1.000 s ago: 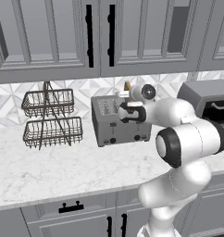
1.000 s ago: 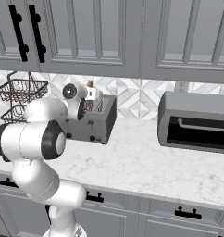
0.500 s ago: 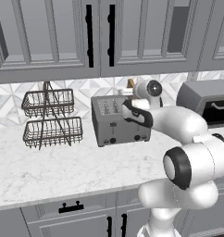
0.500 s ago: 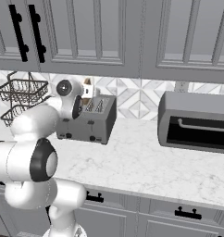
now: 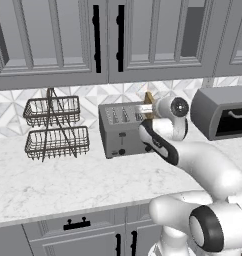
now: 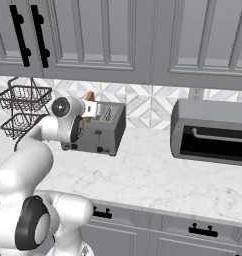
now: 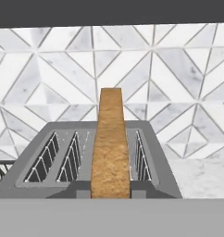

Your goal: Start the toaster. Once the lever pops up, take the bread to the plate on the dining counter.

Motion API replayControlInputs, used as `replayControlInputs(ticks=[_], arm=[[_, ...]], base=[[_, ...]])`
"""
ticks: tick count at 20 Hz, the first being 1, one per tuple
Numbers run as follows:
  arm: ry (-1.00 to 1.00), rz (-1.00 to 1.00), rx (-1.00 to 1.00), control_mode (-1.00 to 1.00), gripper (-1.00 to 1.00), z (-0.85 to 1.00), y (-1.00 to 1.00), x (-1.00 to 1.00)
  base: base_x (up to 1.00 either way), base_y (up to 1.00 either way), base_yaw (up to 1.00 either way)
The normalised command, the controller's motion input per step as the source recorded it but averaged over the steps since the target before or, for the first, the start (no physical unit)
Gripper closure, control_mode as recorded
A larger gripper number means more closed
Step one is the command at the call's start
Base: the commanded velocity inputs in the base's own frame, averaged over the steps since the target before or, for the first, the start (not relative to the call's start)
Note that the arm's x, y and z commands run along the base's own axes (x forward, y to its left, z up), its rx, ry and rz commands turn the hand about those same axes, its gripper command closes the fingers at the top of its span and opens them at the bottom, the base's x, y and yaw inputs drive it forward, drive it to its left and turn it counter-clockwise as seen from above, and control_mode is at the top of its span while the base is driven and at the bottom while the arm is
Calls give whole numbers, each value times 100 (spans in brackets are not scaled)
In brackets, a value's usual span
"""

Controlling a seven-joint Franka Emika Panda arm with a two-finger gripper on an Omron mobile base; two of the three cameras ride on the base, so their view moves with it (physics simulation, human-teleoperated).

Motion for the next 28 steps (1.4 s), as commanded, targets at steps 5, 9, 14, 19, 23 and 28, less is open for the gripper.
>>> replayControlInputs(ticks=[5,9,14,19,23,28], arm=[[5,0,0,-100,100,39,-21,-79],[5,0,0,-100,100,51,-11,-72],[7,0,-3,-100,100,60,0,-53],[2,0,-1,-100,100,-5,-2,-79],[1,0,2,-100,100,-27,-1,-87],[0,0,1,-100,100,-7,0,-28]], base=[[0,0,0],[0,0,0],[0,0,0],[0,0,0],[0,0,0],[0,0,0]])
